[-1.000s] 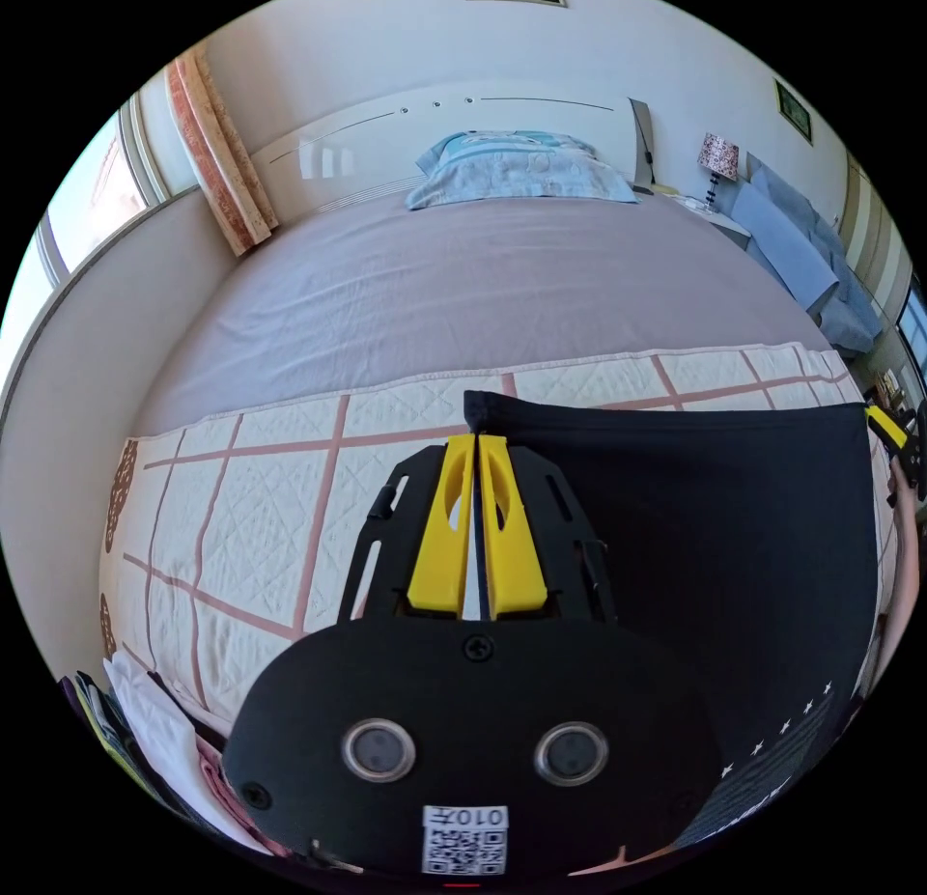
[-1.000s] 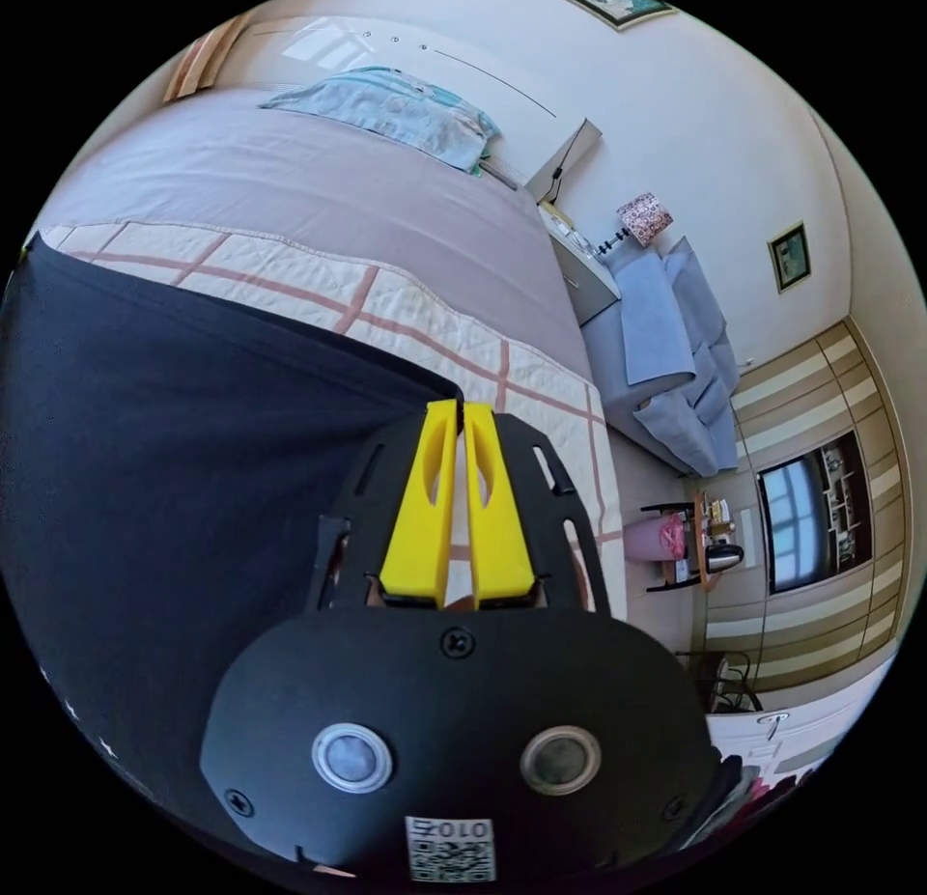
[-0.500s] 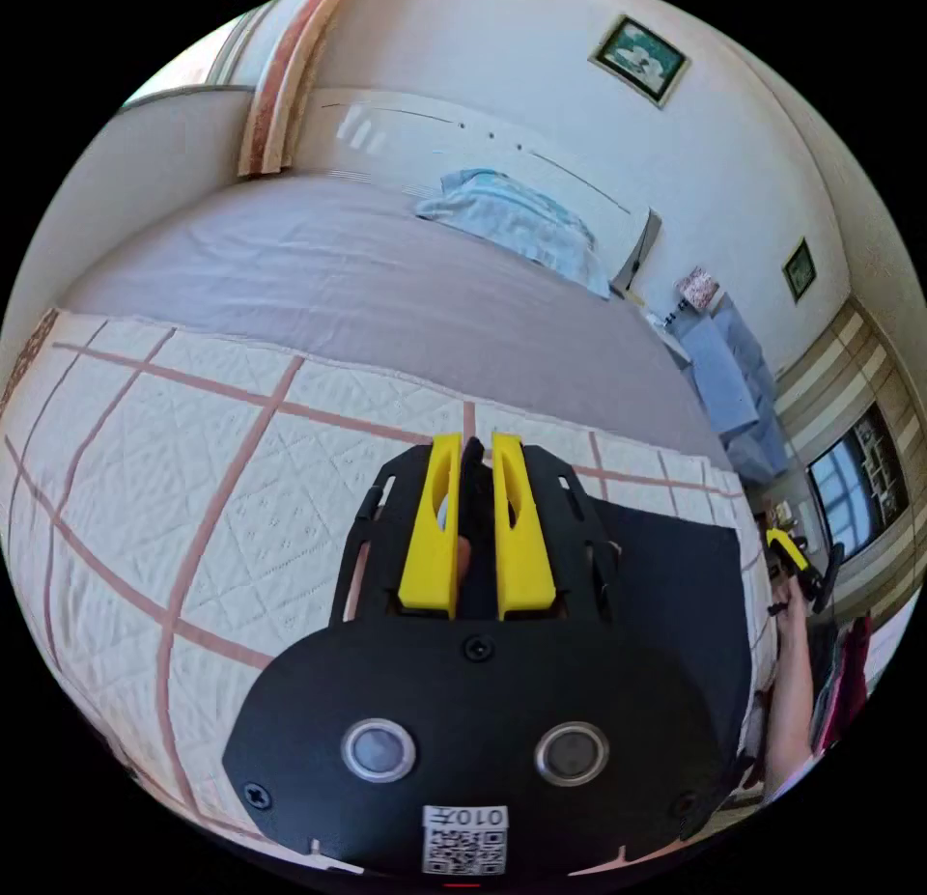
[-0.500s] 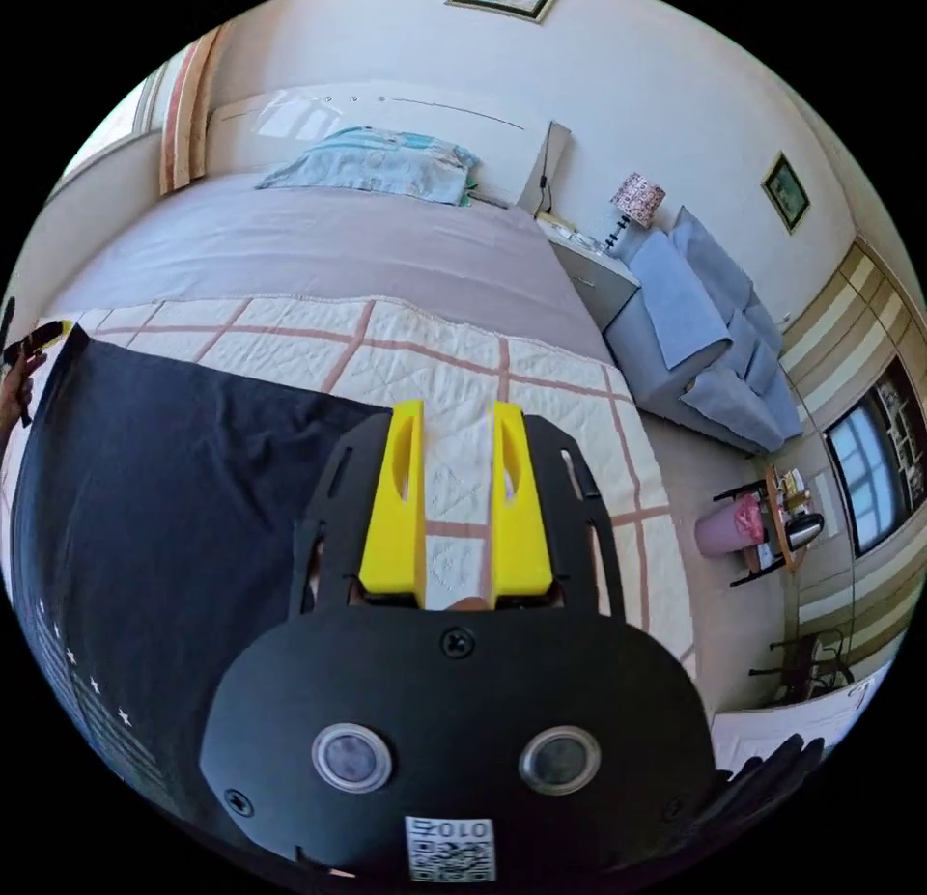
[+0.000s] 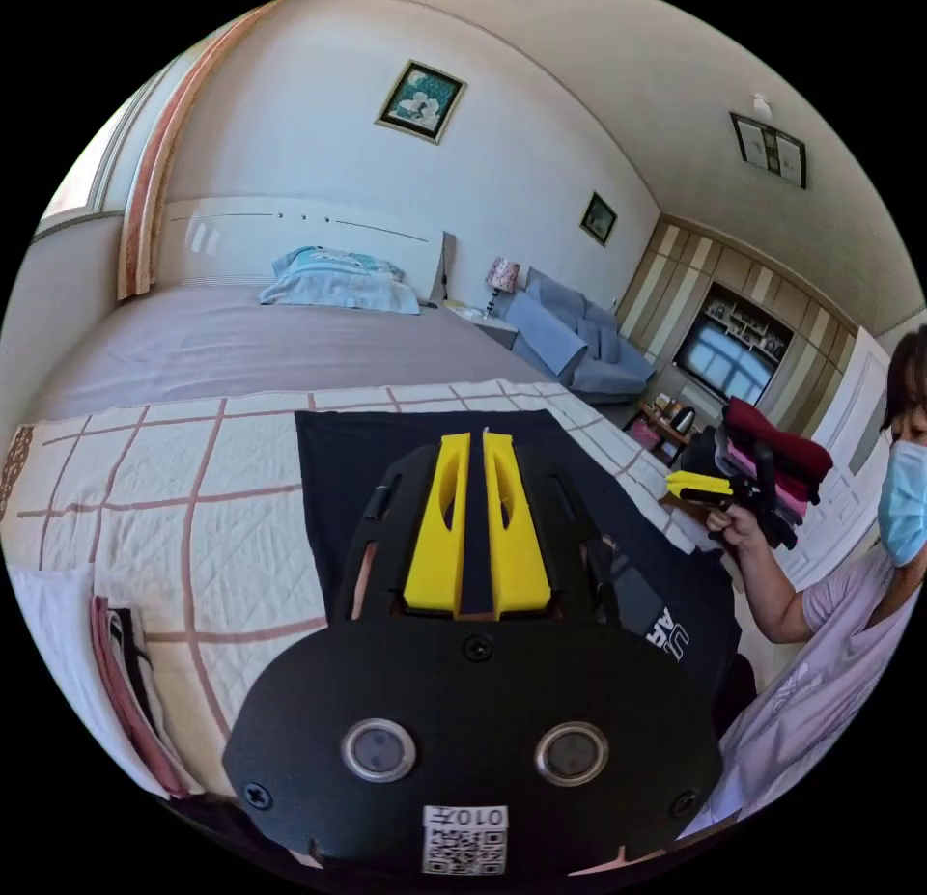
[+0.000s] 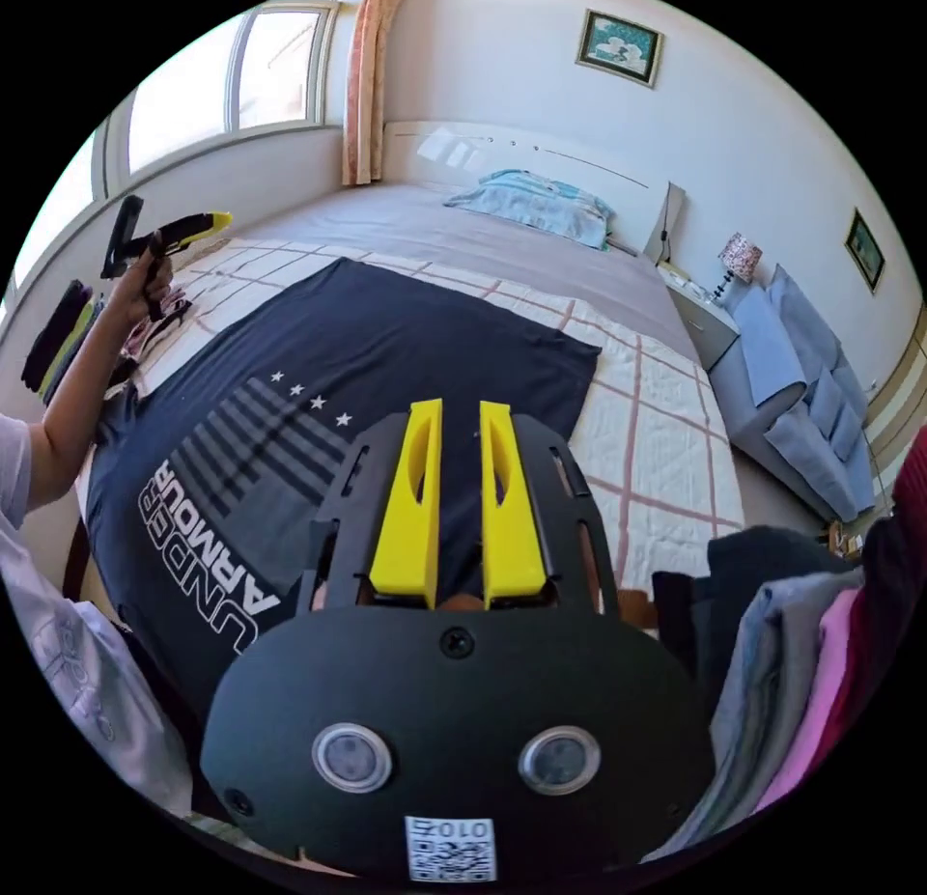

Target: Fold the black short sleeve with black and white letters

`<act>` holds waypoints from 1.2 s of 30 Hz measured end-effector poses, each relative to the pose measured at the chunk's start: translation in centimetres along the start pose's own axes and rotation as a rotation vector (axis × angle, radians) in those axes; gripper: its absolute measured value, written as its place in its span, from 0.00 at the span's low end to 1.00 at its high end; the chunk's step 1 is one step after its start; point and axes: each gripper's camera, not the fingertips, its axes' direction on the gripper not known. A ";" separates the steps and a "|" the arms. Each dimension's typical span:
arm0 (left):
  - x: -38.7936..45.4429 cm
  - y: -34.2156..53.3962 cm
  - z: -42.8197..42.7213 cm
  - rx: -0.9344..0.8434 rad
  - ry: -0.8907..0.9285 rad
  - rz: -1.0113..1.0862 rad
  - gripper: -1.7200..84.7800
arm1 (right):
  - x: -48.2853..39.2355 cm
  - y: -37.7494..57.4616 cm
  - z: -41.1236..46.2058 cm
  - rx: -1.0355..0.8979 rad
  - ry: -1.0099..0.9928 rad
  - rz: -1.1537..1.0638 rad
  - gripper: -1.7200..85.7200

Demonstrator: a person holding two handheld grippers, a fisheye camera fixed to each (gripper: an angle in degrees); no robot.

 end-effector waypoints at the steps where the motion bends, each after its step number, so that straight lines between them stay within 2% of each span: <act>1: 1.8 3.1 -0.8 -0.095 -0.108 0.019 0.05 | -0.4 1.6 -0.4 -0.022 0.016 0.005 0.09; 2: 3.2 6.5 -1.3 -0.192 -0.196 0.028 0.05 | -1.2 4.8 -1.2 -0.070 0.070 0.017 0.09; 4: 4.9 11.8 -1.8 -0.289 -0.255 0.027 0.06 | -1.8 9.3 -2.3 -0.151 0.107 0.063 0.08; 9: 6.0 22.4 0.1 -0.567 -0.327 0.020 0.06 | 0.2 17.9 -4.9 -0.189 -0.084 0.283 0.07; 14: 2.6 25.1 -0.5 -0.481 -0.217 -0.107 0.07 | 3.1 20.4 -2.3 -0.315 -0.056 0.408 0.06; 16: 2.6 25.5 -1.4 -0.490 -0.199 -0.083 0.08 | 4.1 20.9 -3.3 -0.293 -0.059 0.493 0.05; 19: 4.6 26.4 -7.2 -0.356 -0.295 0.007 0.09 | 2.6 21.3 -8.3 -0.207 0.100 0.532 0.06; 24: 5.0 32.0 -16.8 -0.202 -0.463 -0.022 0.11 | -6.3 23.8 -16.3 0.063 0.023 0.377 0.07; 27: 3.4 37.7 -18.9 -0.229 -0.526 -0.098 0.13 | -11.7 24.8 -17.0 0.067 0.022 0.268 0.09; 30: 0.5 42.9 -19.4 -0.188 -0.366 -0.265 0.14 | -15.2 24.5 -17.6 0.125 -0.054 0.230 0.11; 32: -1.8 45.5 -18.6 -0.128 -0.177 -0.379 0.15 | -16.7 23.7 -17.8 0.181 -0.163 0.212 0.12; 34: -3.1 46.5 -18.0 -0.089 -0.139 -0.424 0.16 | -18.4 22.6 -17.9 0.209 -0.240 0.179 0.13; 36: -3.8 47.3 -18.5 0.004 -0.230 -0.440 0.16 | -20.9 21.3 -18.4 0.230 -0.236 0.122 0.14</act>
